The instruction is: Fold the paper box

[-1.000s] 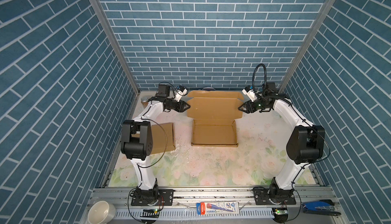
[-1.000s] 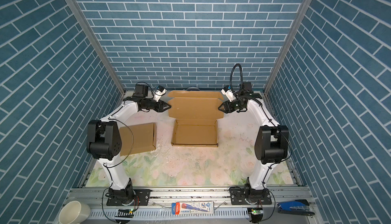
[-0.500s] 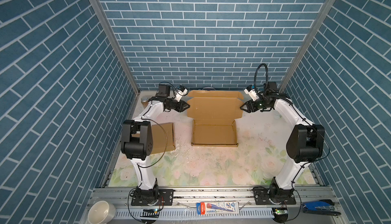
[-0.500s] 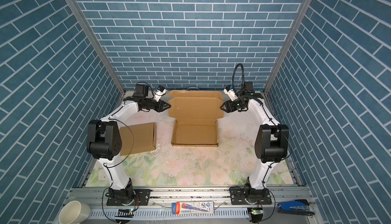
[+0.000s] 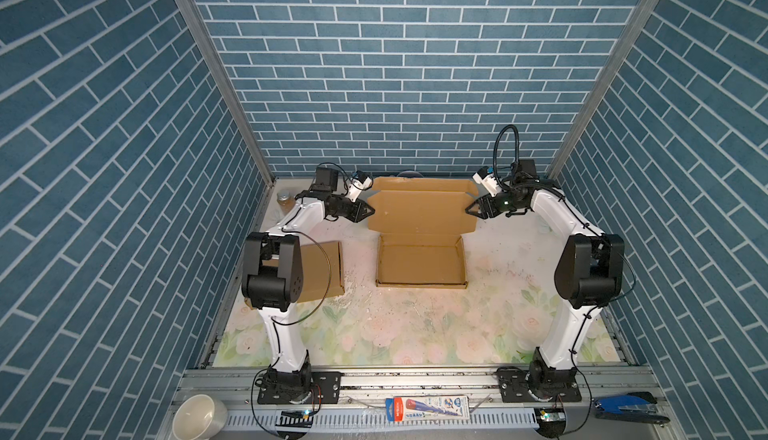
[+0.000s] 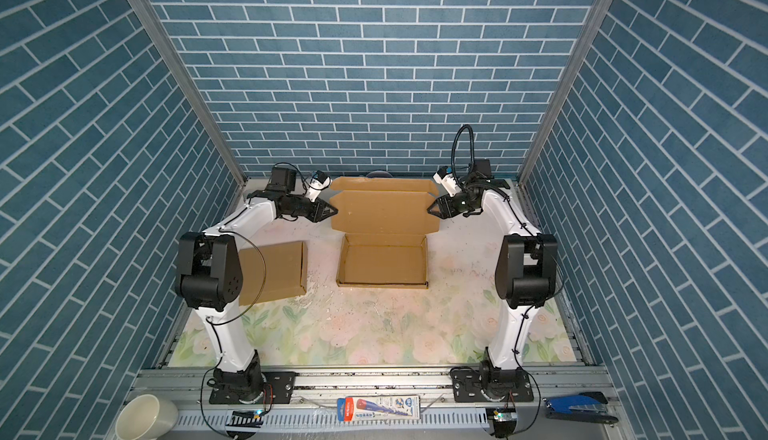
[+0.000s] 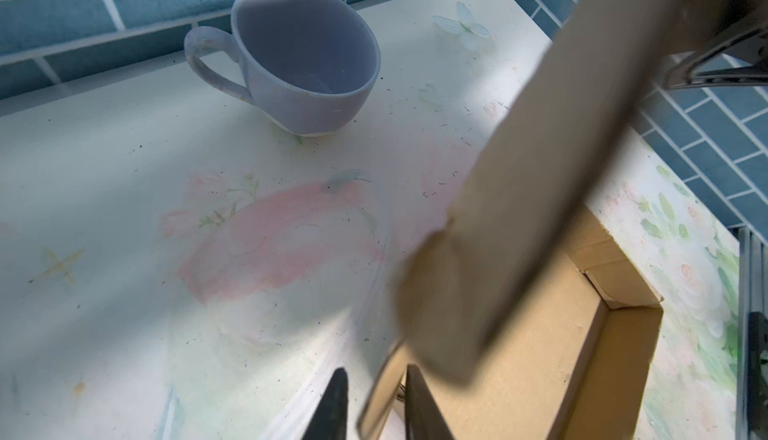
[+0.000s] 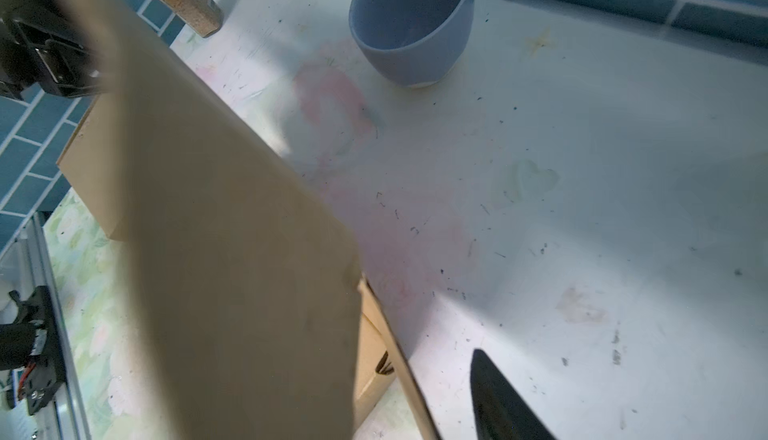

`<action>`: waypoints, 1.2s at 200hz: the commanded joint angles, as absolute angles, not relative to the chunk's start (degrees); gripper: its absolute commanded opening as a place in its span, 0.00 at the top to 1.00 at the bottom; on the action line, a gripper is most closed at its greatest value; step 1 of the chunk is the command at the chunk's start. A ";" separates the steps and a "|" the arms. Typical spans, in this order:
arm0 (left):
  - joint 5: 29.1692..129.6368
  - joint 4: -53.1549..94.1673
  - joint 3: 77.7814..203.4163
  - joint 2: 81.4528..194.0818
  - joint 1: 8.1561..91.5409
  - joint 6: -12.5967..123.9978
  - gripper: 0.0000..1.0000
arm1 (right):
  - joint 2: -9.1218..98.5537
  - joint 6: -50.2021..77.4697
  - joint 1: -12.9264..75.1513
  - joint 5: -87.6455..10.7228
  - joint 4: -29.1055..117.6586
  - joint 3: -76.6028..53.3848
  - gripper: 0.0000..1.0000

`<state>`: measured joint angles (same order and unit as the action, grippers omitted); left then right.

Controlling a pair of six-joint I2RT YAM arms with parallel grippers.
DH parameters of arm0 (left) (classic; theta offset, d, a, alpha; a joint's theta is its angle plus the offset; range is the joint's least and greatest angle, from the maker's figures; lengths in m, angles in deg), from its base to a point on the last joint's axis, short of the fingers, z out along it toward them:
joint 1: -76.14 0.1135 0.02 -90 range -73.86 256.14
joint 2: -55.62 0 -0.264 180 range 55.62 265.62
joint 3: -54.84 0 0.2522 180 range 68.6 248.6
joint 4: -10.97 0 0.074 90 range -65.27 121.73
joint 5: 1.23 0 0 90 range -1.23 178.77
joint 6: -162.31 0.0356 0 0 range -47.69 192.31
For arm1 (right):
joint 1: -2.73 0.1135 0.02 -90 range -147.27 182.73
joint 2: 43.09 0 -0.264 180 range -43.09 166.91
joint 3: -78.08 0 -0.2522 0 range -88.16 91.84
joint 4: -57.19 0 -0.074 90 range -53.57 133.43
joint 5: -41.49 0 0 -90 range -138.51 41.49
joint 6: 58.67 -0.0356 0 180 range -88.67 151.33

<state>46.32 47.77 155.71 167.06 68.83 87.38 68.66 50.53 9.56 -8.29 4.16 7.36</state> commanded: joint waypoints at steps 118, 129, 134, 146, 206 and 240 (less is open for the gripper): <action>57.23 30.91 143.84 157.80 64.41 76.83 1.00 | 53.38 36.96 16.15 -21.48 27.80 -11.57 1.00; 58.33 26.99 141.40 156.27 64.04 74.67 1.00 | 51.23 34.43 17.19 -24.43 31.78 -14.43 1.00; 58.68 25.31 140.41 155.60 63.83 73.51 1.00 | 50.40 33.46 17.59 -25.50 33.46 -15.43 1.00; 59.83 21.40 138.25 154.29 62.87 71.56 1.00 | 48.75 31.03 18.82 -28.60 36.92 -17.64 1.00; 64.54 11.89 131.44 152.47 58.41 67.91 1.00 | 45.21 22.37 23.78 -42.40 50.63 -25.99 1.00; 65.62 8.68 126.48 151.48 57.03 64.86 1.00 | 43.47 18.37 26.67 -49.30 56.19 -30.10 1.00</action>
<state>65.81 12.23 129.96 153.03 58.95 67.82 46.76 23.54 23.88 -43.91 46.72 -26.67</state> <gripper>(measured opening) 0.052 0.049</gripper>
